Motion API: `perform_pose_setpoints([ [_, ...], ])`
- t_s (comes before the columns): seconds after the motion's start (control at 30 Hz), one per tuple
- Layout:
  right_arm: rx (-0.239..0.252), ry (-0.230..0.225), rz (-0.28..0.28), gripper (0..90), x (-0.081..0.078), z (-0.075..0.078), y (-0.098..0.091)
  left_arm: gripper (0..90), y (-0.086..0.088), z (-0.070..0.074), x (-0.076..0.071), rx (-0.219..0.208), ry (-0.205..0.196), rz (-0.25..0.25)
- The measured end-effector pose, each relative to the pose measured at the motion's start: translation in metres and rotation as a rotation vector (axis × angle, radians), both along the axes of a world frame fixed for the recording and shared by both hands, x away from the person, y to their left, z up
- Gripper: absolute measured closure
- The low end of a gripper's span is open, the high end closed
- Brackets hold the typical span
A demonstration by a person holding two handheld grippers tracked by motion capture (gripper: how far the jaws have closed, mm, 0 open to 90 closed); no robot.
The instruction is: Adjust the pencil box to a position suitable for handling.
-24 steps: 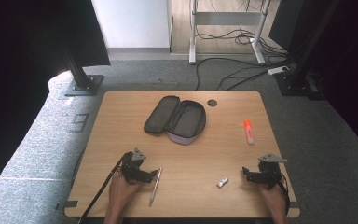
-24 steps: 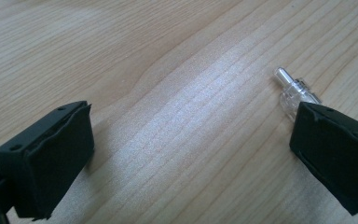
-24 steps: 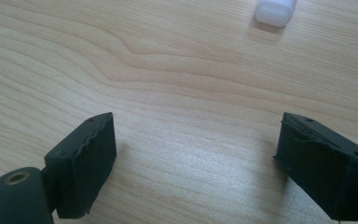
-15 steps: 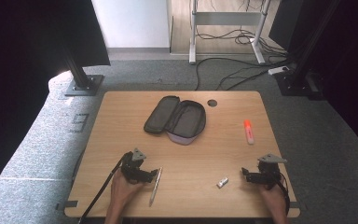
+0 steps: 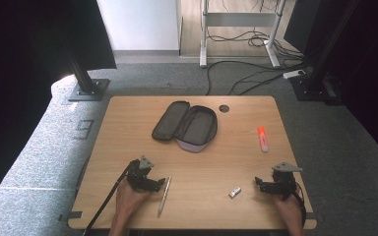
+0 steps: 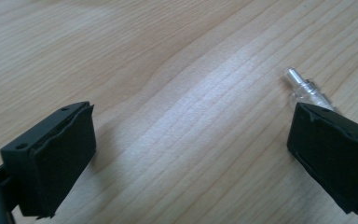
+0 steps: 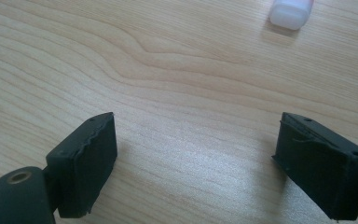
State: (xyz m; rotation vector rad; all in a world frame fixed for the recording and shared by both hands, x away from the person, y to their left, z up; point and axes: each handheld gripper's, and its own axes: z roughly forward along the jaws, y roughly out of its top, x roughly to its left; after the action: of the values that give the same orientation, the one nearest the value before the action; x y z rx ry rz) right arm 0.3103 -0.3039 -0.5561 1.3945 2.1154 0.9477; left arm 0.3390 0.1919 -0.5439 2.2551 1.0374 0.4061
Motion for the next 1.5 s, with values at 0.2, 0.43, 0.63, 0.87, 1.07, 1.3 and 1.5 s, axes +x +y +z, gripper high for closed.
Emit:
perform_pose_setpoints([
  [0.2, 0.000, -0.001, 0.003, 12.2, 0.000, 0.000, 0.000, 3.7, 0.001, 0.011, 0.002, -0.007, -0.032, -0.007],
  [0.43, 0.000, -0.001, 0.003, 12.2, 0.000, 0.000, 0.000, 4.5, -0.003, 0.021, 0.007, -0.036, -0.035, -0.030],
  [0.63, 0.000, -0.001, 0.003, 12.2, 0.000, 0.000, 0.000, 4.4, -0.008, 0.029, 0.013, -0.063, -0.035, -0.043],
  [0.87, 0.000, -0.001, 0.003, 12.2, 0.000, 0.000, 0.000, 4.4, -0.020, 0.041, 0.018, -0.054, -0.062, -0.076],
  [1.07, 0.000, 0.000, 0.002, 12.2, 0.000, 0.000, 0.000, 4.7, -0.032, 0.051, 0.026, -0.063, -0.051, -0.103],
  [1.3, 0.000, -0.001, 0.002, 12.2, 0.000, 0.000, 0.000, 5.2, -0.049, 0.064, 0.041, -0.032, -0.047, -0.143],
  [1.5, 0.000, -0.001, 0.003, 12.2, 0.000, 0.000, 0.000, 6.0, -0.067, 0.075, 0.049, -0.036, -0.050, -0.182],
])
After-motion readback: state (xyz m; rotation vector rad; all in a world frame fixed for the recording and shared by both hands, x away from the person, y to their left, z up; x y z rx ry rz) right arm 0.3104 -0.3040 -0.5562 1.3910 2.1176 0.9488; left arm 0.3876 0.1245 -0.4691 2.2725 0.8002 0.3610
